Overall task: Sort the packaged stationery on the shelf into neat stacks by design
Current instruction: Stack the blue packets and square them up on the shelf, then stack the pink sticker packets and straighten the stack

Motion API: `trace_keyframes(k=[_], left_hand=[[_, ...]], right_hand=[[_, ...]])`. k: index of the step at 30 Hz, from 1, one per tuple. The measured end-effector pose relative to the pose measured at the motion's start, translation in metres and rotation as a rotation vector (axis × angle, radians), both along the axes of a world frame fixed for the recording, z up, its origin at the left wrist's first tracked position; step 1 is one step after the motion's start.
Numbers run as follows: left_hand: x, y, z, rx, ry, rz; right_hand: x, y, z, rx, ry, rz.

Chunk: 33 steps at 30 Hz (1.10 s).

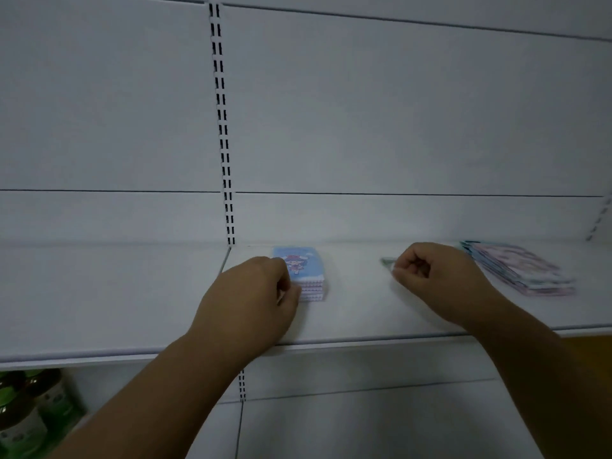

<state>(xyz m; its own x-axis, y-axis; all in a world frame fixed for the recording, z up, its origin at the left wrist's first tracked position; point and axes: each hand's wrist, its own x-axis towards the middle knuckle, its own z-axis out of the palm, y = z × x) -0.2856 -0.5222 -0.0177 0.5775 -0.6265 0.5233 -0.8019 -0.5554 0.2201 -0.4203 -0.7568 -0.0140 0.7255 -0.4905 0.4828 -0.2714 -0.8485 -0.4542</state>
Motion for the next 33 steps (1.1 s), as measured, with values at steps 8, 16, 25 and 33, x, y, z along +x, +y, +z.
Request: trace_keyframes(k=[8, 16, 25, 33], left_hand=[[-0.061, -0.112, -0.013, 0.038, 0.171, -0.168], [-0.067, -0.176, -0.024, 0.18, 0.141, 0.099], [-0.073, -0.177, -0.022, 0.161, 0.195, 0.161], [-0.065, -0.145, -0.02, 0.146, 0.228, 0.153]], right_hand=[[-0.051, -0.091, -0.014, -0.076, 0.189, -0.181], [-0.05, -0.11, -0.03, -0.1, 0.293, -0.062], [-0.047, -0.106, -0.029, -0.111, 0.237, -0.001], [-0.043, -0.084, -0.033, -0.097, 0.213, 0.03]])
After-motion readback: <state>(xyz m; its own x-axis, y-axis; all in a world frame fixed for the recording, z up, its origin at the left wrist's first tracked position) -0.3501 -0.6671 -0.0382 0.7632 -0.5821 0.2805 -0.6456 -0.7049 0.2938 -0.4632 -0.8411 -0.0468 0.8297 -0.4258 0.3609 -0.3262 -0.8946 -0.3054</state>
